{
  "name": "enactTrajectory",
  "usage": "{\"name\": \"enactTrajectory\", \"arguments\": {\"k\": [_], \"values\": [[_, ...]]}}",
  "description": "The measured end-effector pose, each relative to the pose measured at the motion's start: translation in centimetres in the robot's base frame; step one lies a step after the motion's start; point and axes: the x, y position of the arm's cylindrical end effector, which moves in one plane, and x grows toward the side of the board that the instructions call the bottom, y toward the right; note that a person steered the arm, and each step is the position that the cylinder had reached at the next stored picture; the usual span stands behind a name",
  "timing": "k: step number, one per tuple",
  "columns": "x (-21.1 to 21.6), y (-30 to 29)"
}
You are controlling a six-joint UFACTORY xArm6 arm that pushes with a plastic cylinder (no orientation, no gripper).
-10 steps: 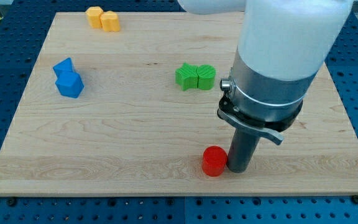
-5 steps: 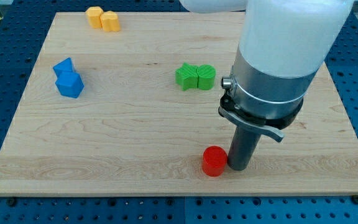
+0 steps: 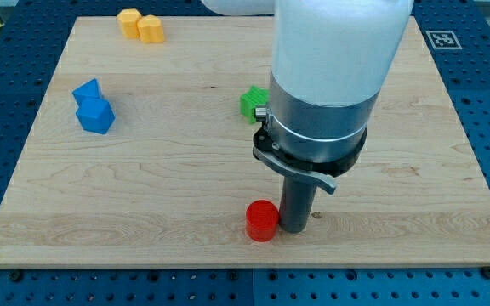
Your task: Push the red circle slightly towards the left
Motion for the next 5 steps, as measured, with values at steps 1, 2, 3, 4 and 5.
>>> {"name": "enactTrajectory", "arguments": {"k": [1,2,3,4,5], "values": [[0.0,-0.6],[-0.1,-1.4],[-0.1,-2.3],[-0.2,-1.6],[-0.2,6.5]]}}
